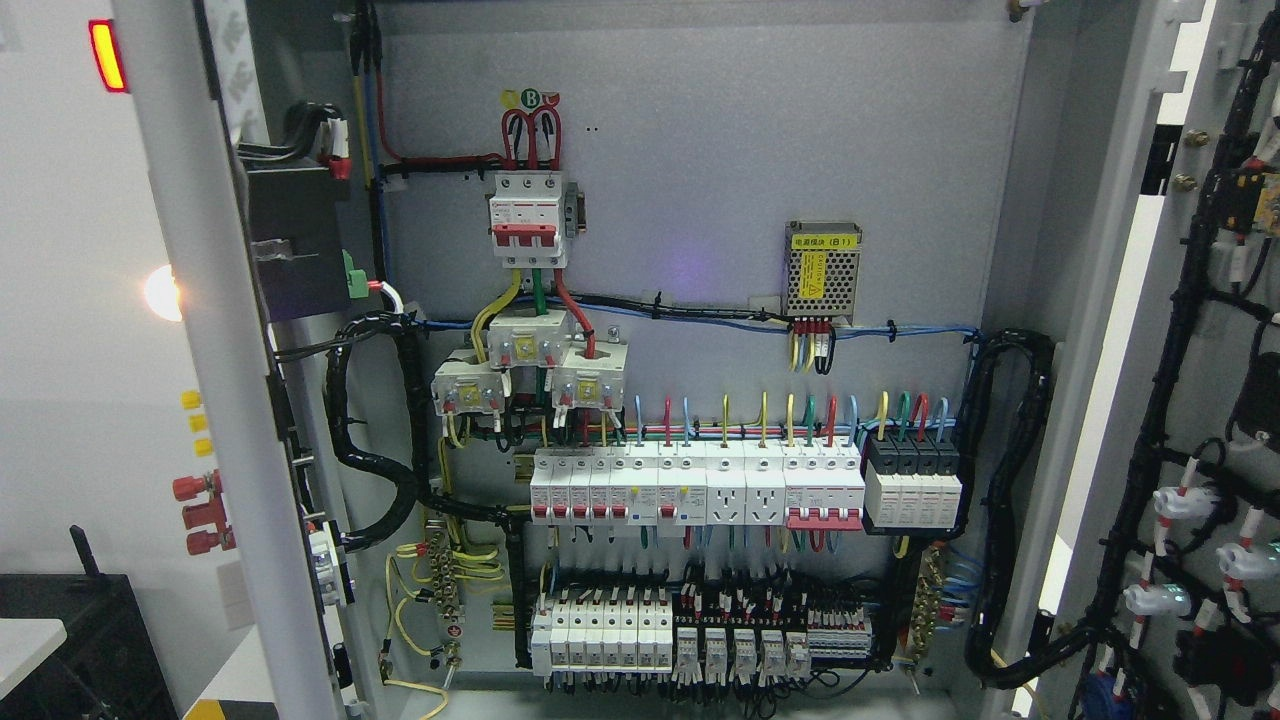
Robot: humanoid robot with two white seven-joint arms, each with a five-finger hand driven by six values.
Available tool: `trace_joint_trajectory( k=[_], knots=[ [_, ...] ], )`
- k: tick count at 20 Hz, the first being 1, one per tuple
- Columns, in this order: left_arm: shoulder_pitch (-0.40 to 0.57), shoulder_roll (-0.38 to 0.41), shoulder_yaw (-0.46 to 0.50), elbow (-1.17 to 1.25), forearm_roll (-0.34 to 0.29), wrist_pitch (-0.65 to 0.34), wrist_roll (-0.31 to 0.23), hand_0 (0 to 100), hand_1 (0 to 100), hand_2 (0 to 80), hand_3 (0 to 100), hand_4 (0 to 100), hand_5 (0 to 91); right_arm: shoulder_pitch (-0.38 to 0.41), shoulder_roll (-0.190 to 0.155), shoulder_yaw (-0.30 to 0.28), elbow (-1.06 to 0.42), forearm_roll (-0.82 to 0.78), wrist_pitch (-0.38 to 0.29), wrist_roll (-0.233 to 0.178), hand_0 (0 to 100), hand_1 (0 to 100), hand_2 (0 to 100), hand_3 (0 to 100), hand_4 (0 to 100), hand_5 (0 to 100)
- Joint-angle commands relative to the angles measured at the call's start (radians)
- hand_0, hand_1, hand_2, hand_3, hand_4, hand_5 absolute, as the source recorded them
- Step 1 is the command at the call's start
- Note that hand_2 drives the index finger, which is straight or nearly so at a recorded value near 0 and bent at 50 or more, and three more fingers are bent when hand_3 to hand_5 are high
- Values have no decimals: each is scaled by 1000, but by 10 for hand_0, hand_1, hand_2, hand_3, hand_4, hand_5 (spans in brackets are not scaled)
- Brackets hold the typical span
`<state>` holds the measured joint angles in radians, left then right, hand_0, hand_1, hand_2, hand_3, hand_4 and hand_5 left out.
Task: Open door with both hands
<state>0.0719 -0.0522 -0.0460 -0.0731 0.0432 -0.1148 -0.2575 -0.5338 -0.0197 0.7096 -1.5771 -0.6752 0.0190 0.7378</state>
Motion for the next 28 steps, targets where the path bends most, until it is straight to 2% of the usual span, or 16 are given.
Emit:
trace_joint_trajectory(
  k=[1, 5, 10, 15, 28],
  knots=[
    [0, 0, 0, -1, 0, 0, 0, 0, 0, 0, 0, 0, 0, -11, -11, 37, 2, 2, -1, 0, 384, 0, 0, 0, 0, 0],
    [-1, 0, 0, -1, 0, 0, 0, 0, 0, 0, 0, 0, 0, -18, 1, 39, 3, 2, -1, 2, 384, 0, 0, 0, 0, 0],
    [-1, 0, 0, 1, 0, 0, 0, 0, 0, 0, 0, 0, 0, -35, 36, 39, 19, 22, 2, 0, 384, 0, 0, 0, 0, 0],
    [0, 0, 0, 1, 0, 0, 0, 0, 0, 0, 0, 0, 0, -37, 41, 54, 25, 28, 1, 0, 384, 0, 0, 0, 0, 0],
    [0, 0, 0, -1, 0, 0, 0, 0, 0, 0, 0, 0, 0, -63, 90, 90, 42, 51, 1, -5, 384, 0, 0, 0, 0, 0]
  ],
)
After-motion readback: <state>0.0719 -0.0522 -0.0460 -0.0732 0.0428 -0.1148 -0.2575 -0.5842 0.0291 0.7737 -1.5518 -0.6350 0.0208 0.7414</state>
